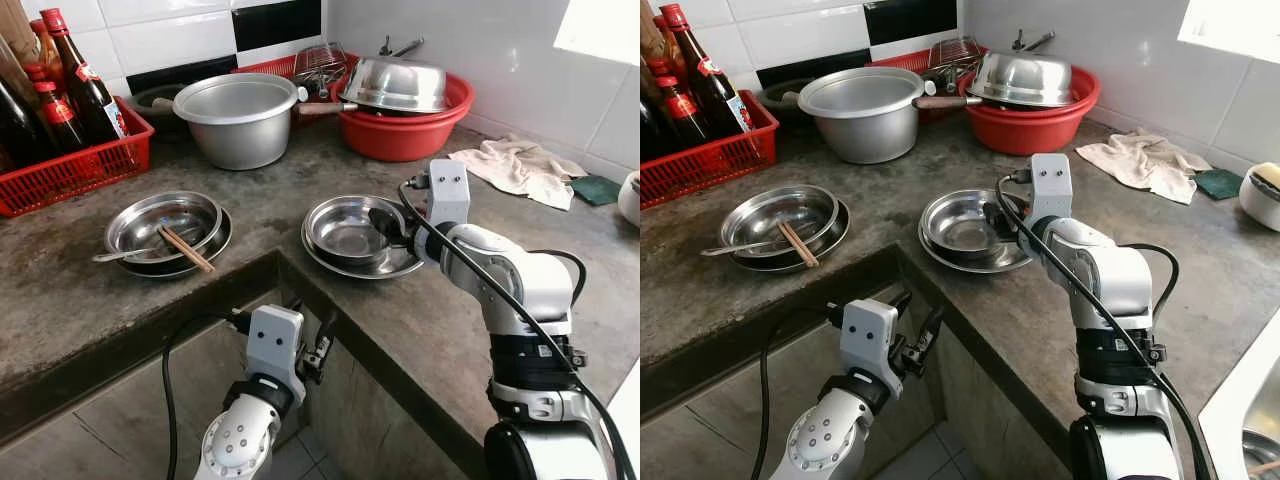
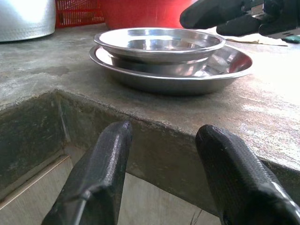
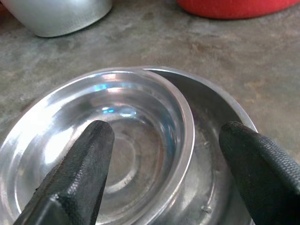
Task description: Kitchen organization
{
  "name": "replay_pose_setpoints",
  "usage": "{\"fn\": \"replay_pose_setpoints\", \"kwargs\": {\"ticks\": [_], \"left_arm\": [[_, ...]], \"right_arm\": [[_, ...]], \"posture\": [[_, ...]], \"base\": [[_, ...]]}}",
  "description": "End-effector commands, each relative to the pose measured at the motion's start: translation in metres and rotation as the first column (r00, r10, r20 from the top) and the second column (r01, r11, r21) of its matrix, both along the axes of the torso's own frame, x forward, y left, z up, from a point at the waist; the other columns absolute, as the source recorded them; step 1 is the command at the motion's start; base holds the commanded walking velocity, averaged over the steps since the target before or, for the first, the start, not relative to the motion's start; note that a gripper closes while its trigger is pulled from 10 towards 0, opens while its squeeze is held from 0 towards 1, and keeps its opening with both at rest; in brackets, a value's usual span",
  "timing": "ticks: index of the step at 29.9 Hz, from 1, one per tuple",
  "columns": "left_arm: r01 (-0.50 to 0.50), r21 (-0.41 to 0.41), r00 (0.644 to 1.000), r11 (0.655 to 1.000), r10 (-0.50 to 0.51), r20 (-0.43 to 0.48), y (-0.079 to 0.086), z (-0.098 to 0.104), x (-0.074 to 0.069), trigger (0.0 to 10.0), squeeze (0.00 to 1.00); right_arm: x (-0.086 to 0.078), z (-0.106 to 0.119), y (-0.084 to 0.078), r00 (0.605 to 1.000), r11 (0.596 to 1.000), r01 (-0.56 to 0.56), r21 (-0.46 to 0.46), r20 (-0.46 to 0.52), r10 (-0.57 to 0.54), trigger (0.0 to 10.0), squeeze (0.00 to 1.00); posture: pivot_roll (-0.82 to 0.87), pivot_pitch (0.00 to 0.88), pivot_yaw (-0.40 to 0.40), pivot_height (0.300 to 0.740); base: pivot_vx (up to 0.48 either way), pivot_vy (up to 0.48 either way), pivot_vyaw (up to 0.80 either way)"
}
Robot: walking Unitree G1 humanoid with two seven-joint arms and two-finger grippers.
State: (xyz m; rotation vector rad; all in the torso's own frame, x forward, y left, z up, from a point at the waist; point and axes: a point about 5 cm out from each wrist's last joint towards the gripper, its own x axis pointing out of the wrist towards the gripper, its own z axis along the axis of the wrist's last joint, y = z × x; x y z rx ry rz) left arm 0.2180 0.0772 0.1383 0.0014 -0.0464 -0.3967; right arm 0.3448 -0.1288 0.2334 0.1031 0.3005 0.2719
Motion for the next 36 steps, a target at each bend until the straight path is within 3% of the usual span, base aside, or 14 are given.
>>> {"fn": "replay_pose_setpoints", "kwargs": {"ticks": [1,22,30,31,32,36], "left_arm": [[0.012,0.008,1.000,1.000,-0.012,0.006,-0.002,0.000,-0.002,10.0,0.00],[0.006,0.008,1.000,1.000,-0.006,0.009,-0.003,0.000,-0.003,10.0,0.00],[0.001,0.010,1.000,1.000,-0.001,0.009,-0.003,0.000,-0.003,10.0,0.00],[0.000,0.011,1.000,1.000,-0.001,0.009,-0.003,0.000,-0.002,10.0,0.00],[0.000,0.011,1.000,1.000,0.000,0.009,-0.003,0.000,-0.002,10.0,0.00],[-0.002,0.011,1.000,1.000,0.002,0.010,-0.003,0.000,-0.002,10.0,0.00]], "right_arm": [[0.002,0.004,0.000,1.000,1.000,0.002,-0.001,-0.009,-0.002,10.0,0.00],[0.012,-0.009,0.007,0.984,0.999,0.013,0.045,-0.180,-0.005,10.0,0.00],[0.012,-0.018,0.011,0.961,0.993,0.025,0.114,-0.276,0.007,10.0,0.00],[0.013,-0.019,0.011,0.957,0.991,0.036,0.130,-0.290,0.003,0.8,0.00],[0.013,-0.020,0.011,0.953,0.988,0.048,0.150,-0.302,-0.001,0.0,0.00],[0.014,-0.021,0.009,0.946,0.979,0.081,0.187,-0.324,-0.016,0.0,0.00]], "posture": [[0.08,0.067,-0.026,0.740],[0.09,0.083,-0.038,0.740],[0.09,0.086,-0.037,0.740],[0.09,0.086,-0.037,0.740],[0.09,0.089,-0.037,0.740],[0.09,0.089,-0.037,0.740]], "base": [[0.000,0.000,0.00],[0.000,0.000,0.00],[0.000,0.000,0.00],[0.000,0.000,0.00],[0.000,0.000,0.00],[0.000,0.000,0.00]]}}
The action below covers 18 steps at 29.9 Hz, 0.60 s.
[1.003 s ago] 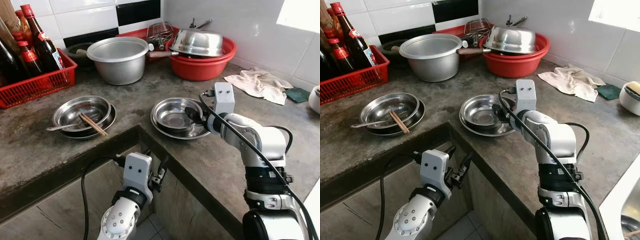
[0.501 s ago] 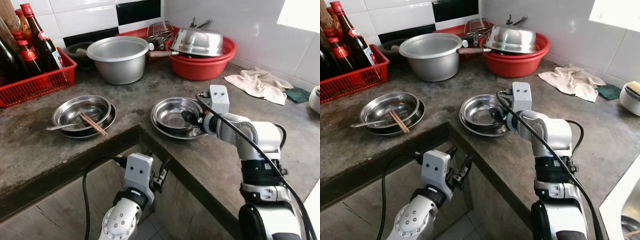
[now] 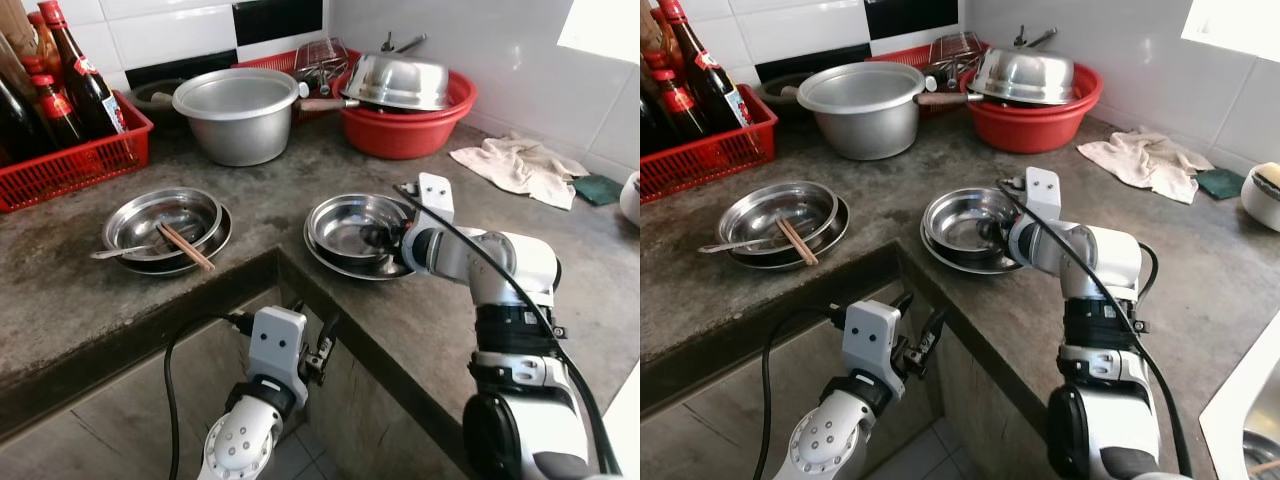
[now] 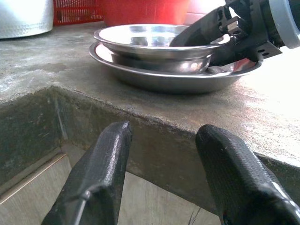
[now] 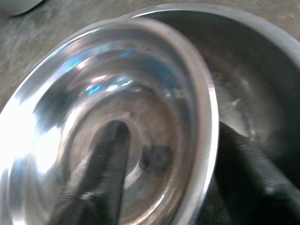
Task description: Kitchen organization
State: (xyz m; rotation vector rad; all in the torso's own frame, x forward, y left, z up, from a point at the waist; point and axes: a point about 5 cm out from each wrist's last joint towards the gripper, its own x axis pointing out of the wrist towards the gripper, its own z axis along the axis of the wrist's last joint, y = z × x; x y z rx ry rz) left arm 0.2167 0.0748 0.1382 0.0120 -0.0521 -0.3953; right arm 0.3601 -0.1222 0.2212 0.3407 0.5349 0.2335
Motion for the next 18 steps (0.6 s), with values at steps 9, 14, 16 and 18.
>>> {"fn": "replay_pose_setpoints", "kwargs": {"ticks": [9,14,16,18], "left_arm": [[-0.004,0.003,1.000,1.000,0.004,0.003,-0.001,0.001,0.000,10.0,0.00],[-0.004,0.004,1.000,1.000,0.004,0.003,-0.001,0.000,0.000,10.0,0.00],[-0.005,0.004,1.000,1.000,0.005,0.003,-0.001,0.000,0.000,10.0,0.00],[-0.005,0.004,1.000,1.000,0.005,0.003,-0.001,0.000,0.000,10.0,0.00]], "right_arm": [[-0.001,-0.010,0.002,0.993,0.992,0.069,0.107,-0.101,-0.058,0.0,0.00],[-0.001,-0.004,0.003,0.990,0.969,0.121,0.213,-0.091,-0.104,0.0,0.00],[0.000,0.000,0.002,0.988,0.951,0.153,0.268,-0.072,-0.139,0.0,0.00],[0.000,0.003,0.002,0.986,0.941,0.169,0.294,-0.063,-0.157,0.0,0.00]], "posture": [[0.09,0.088,-0.038,0.740],[0.09,0.084,-0.036,0.740],[0.09,0.083,-0.036,0.740],[0.09,0.081,-0.037,0.740]], "base": [[0.000,0.000,0.00],[0.000,0.000,0.00],[0.000,0.000,0.00],[0.000,0.000,0.00]]}}
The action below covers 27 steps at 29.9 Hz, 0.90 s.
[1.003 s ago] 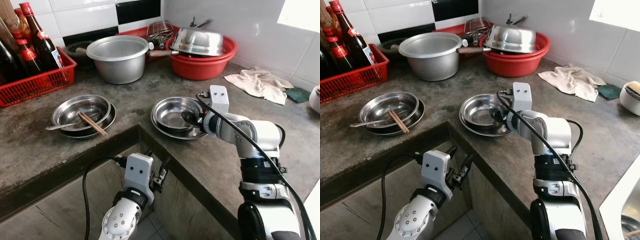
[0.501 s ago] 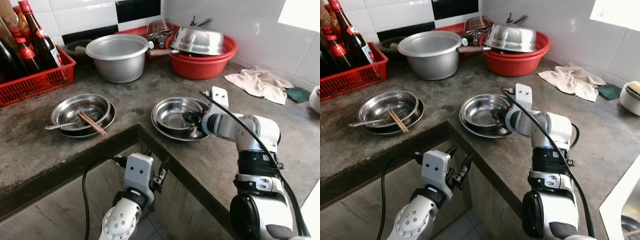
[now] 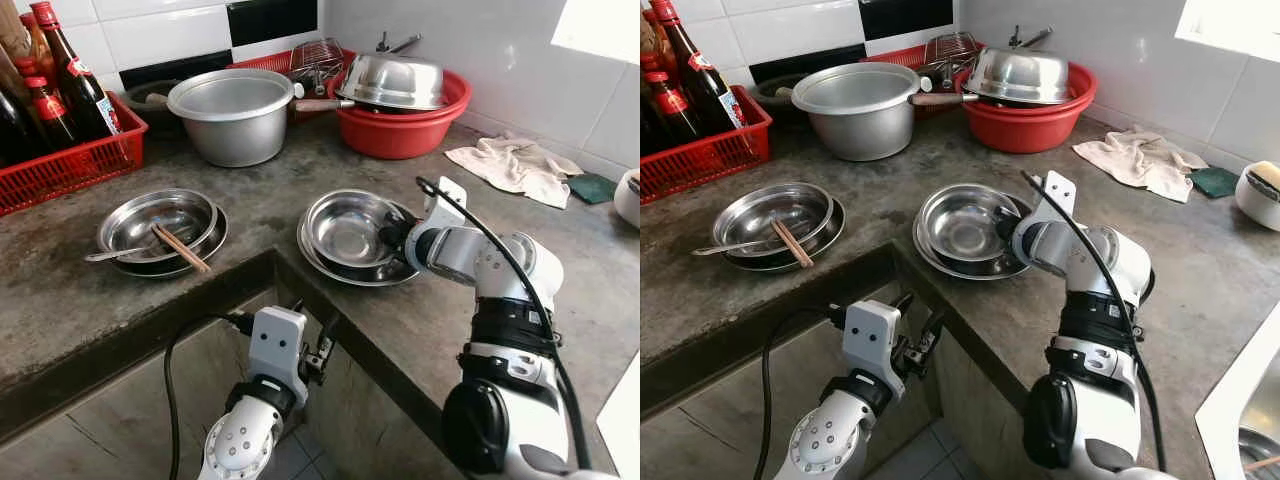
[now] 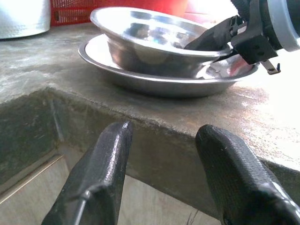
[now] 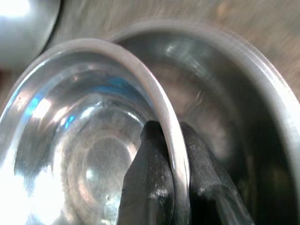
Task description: Kitchen organization
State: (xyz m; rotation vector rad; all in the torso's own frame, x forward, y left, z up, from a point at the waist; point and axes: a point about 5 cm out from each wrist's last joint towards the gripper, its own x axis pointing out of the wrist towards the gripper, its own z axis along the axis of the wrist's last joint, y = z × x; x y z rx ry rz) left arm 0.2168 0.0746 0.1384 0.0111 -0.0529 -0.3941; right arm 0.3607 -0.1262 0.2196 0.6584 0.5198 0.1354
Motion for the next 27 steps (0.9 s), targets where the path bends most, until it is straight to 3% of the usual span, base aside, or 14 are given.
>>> {"fn": "replay_pose_setpoints", "kwargs": {"ticks": [1,4,6,10,13,15,17,18,22,27], "left_arm": [[-0.003,0.005,1.000,1.000,0.003,0.002,0.000,0.000,-0.001,10.0,0.00],[-0.003,0.005,1.000,1.000,0.003,0.002,0.000,0.000,-0.001,10.0,0.00],[-0.001,0.006,1.000,1.000,0.001,0.001,0.000,-0.001,-0.001,10.0,0.00],[0.000,0.005,1.000,1.000,0.000,0.001,0.000,-0.001,-0.001,10.0,0.00],[0.002,0.001,1.000,1.000,-0.002,0.004,0.000,0.000,-0.001,10.0,0.00],[0.000,-0.005,1.000,1.000,0.000,0.015,0.001,0.002,-0.001,10.0,0.00],[-0.001,-0.007,1.000,1.000,0.001,0.018,0.001,0.002,-0.002,10.0,0.00],[-0.002,-0.009,1.000,1.000,0.003,0.026,0.001,0.004,-0.002,10.0,0.00],[-0.011,-0.022,0.999,1.000,0.012,0.042,0.001,0.006,-0.001,10.0,0.00],[-0.014,-0.024,0.998,1.000,0.015,0.058,0.002,0.009,0.001,10.0,0.00]], "right_arm": [[0.000,0.014,0.002,0.993,0.995,0.066,0.072,0.089,-0.072,0.0,0.00],[-0.002,0.023,0.001,0.982,0.984,0.103,0.143,0.143,-0.124,0.0,0.00],[-0.009,0.037,0.000,0.948,0.979,0.128,0.159,0.269,-0.168,0.0,0.00],[-0.018,0.041,0.000,0.915,0.980,0.168,0.105,0.353,-0.194,0.0,0.00],[-0.031,0.045,-0.002,0.855,0.966,0.231,-0.114,0.497,-0.146,0.0,0.00],[-0.044,0.046,-0.002,0.797,0.908,0.296,-0.296,0.600,-0.065,0.0,0.00],[-0.049,0.045,-0.002,0.779,0.886,0.313,-0.343,0.626,-0.032,0.0,0.00],[-0.063,0.038,-0.004,0.737,0.823,0.360,-0.439,0.675,0.038,0.0,0.00],[-0.084,0.023,-0.009,0.711,0.749,0.425,-0.508,0.699,0.071,0.0,0.00],[-0.093,0.020,-0.014,0.695,0.743,0.470,-0.476,0.719,0.020,0.0,0.00]], "posture": [[0.09,0.081,-0.037,0.740],[0.09,0.077,-0.036,0.740],[0.09,0.077,-0.036,0.740],[0.09,0.073,-0.030,0.740],[0.09,0.068,-0.029,0.740],[0.08,0.064,-0.029,0.740],[0.08,0.064,-0.029,0.740],[0.08,0.058,-0.026,0.740],[0.08,0.054,-0.022,0.740],[0.07,0.051,-0.014,0.740]], "base": [[0.000,0.000,0.00],[0.000,0.000,0.00],[0.000,0.000,0.00],[0.000,0.000,0.00],[0.000,0.000,0.00],[0.000,0.000,0.00],[0.000,0.000,0.00],[0.000,0.000,0.00],[0.000,0.000,0.00],[0.000,0.000,0.00]]}}
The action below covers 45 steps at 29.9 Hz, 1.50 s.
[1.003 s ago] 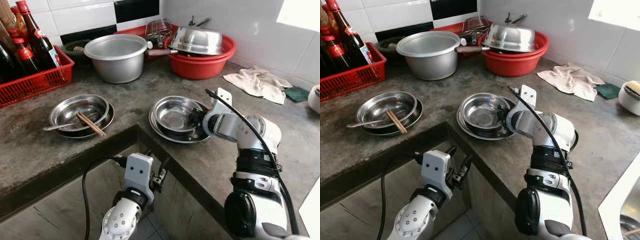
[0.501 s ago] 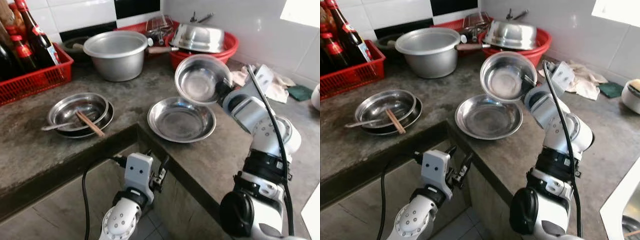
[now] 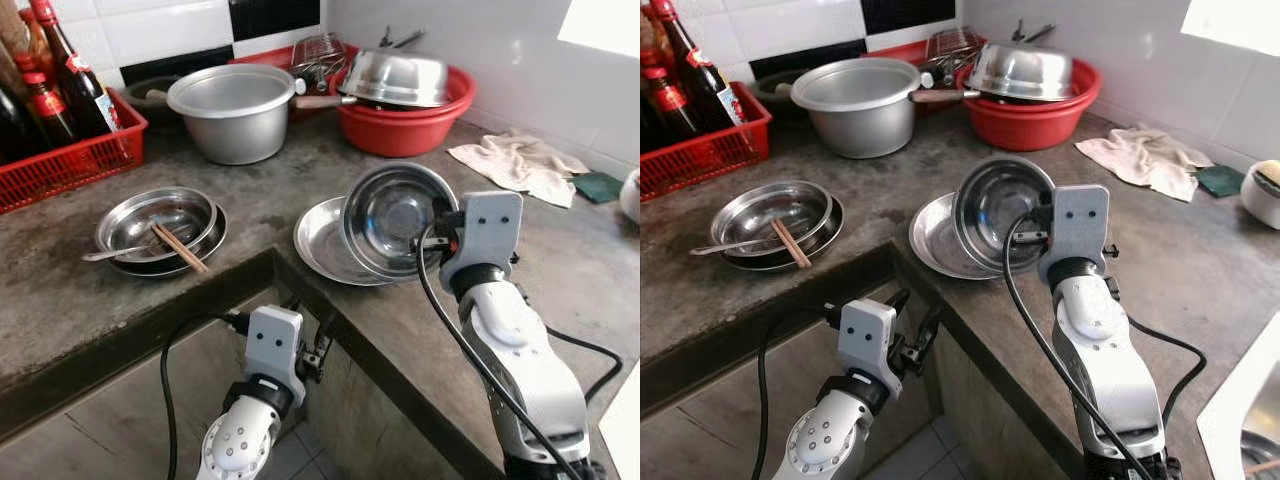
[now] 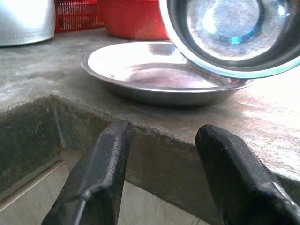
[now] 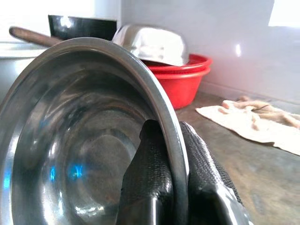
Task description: Kitchen organization
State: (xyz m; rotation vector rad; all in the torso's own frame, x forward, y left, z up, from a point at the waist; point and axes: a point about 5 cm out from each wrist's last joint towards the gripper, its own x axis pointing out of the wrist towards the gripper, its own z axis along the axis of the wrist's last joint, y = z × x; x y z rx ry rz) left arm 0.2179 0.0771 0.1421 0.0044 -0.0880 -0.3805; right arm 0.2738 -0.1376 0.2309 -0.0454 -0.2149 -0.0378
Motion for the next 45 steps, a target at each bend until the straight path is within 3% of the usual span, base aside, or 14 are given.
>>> {"fn": "replay_pose_setpoints", "kwargs": {"ticks": [1,6,17,42,43,44,45], "left_arm": [[-0.001,-0.010,1.000,1.000,0.002,0.026,0.000,0.005,0.000,10.0,0.00],[-0.007,-0.019,0.999,1.000,0.007,0.032,0.000,0.007,0.001,10.0,0.00],[-0.011,-0.012,0.999,1.000,0.011,0.042,0.001,0.010,0.002,10.0,0.00],[-0.001,-0.001,1.000,1.000,0.001,0.022,0.000,0.004,0.001,10.0,0.00],[-0.001,0.000,1.000,1.000,0.001,0.022,0.000,0.004,0.001,10.0,0.00],[-0.001,0.000,1.000,1.000,0.001,0.022,0.000,0.004,0.001,10.0,0.00],[-0.002,0.000,1.000,1.000,0.002,0.023,0.000,0.004,0.001,10.0,0.00]], "right_arm": [[-0.006,0.009,-0.003,0.998,1.000,0.020,0.005,0.064,-0.020,0.0,0.00],[-0.017,0.011,-0.002,0.989,0.997,0.057,-0.056,0.139,-0.049,0.0,0.00],[-0.010,0.018,0.007,0.982,0.998,0.030,-0.056,0.187,-0.019,0.0,0.00],[-0.010,0.013,0.011,0.985,0.997,0.016,-0.070,0.174,-0.004,0.0,0.00],[-0.009,0.013,0.011,0.985,0.997,0.017,-0.072,0.171,-0.004,2.3,0.00],[-0.009,0.013,0.011,0.985,0.997,0.017,-0.072,0.171,-0.004,2.3,0.00],[-0.009,0.012,0.011,0.985,0.997,0.017,-0.075,0.170,-0.004,4.1,0.00]], "posture": [[0.07,0.051,-0.014,0.740],[0.06,0.055,-0.008,0.740],[0.07,0.060,-0.012,0.740],[0.07,0.067,-0.007,0.740],[0.07,0.067,-0.007,0.740],[0.07,0.067,-0.007,0.740],[0.07,0.067,-0.008,0.740]], "base": [[0.000,0.000,0.00],[0.000,0.000,0.00],[-0.022,0.000,0.00],[-0.302,0.000,0.00],[-0.311,0.000,0.00],[-0.311,0.000,0.00],[-0.311,0.000,0.00]]}}
